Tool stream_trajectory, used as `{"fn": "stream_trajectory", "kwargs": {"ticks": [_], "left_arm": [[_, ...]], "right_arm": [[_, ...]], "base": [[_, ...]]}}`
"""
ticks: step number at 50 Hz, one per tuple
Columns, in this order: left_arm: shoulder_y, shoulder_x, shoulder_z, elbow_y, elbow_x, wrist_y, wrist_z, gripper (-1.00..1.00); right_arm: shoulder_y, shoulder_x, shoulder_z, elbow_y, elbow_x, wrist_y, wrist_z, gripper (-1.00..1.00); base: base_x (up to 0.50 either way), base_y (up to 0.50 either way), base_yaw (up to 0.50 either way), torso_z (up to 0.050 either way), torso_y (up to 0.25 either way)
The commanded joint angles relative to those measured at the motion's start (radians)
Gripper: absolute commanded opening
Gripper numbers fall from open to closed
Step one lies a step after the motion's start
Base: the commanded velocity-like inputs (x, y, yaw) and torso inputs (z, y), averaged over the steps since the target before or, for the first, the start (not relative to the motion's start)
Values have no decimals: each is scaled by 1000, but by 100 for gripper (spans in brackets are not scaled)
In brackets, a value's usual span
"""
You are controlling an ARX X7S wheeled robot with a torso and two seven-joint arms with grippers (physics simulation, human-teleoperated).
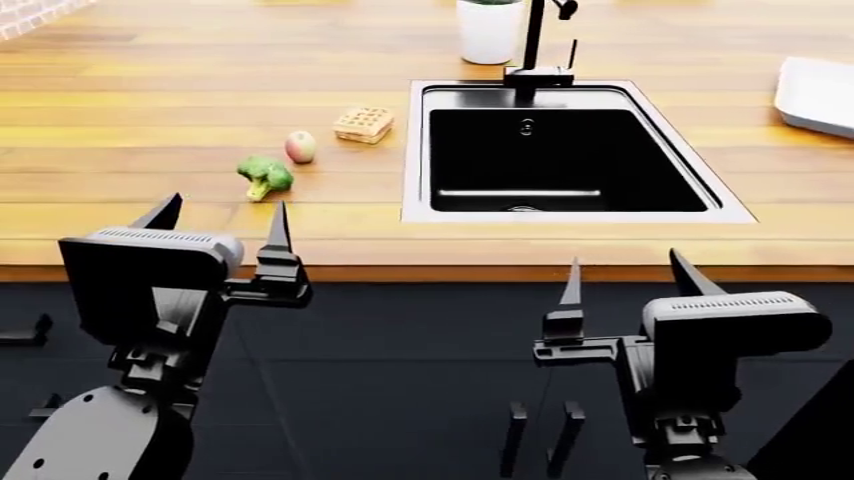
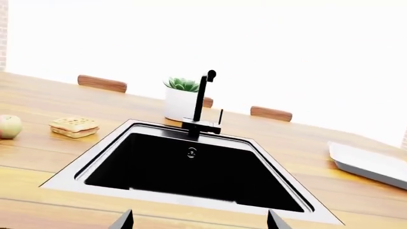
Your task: Pick up the fruits and vegetables and place them in the sink. Turn on the sink faucet to wash them. Then turn the sink off and put them in the tray.
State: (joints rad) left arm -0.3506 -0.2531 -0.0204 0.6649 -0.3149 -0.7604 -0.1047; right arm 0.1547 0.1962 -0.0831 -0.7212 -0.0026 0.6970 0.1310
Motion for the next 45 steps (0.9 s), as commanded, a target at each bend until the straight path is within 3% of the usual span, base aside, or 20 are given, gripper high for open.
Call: {"fn": "stream_trajectory", "kwargs": {"ticks": [1,10,17,25,30,45], "left_arm": [[4,-4,-4,-8,-6,11,-2,100],[9,-9,-3,-17,-5,25,-3,100],[-32,-22,-25,14,-23,-30,-20,100],[-249,-22,-125,64,-185,-377,-49,100],[-374,-51,-100,45,-214,-487,-53,100],[-416,-88,-48,-15,-186,-452,-48,100]], "right_arm": [[1,4,-9,2,3,-1,8,100],[3,8,-10,5,9,-2,13,100],[54,20,-3,-48,9,86,14,100],[310,13,69,-204,128,561,-84,100],[481,8,125,-237,187,786,-143,100],[532,16,121,-246,217,821,-151,100]], "base": [[0,500,0,50,0],[0,500,0,50,0],[0,357,0,48,0],[0,0,0,0,0],[0,0,0,0,0],[475,0,0,0,0]]}}
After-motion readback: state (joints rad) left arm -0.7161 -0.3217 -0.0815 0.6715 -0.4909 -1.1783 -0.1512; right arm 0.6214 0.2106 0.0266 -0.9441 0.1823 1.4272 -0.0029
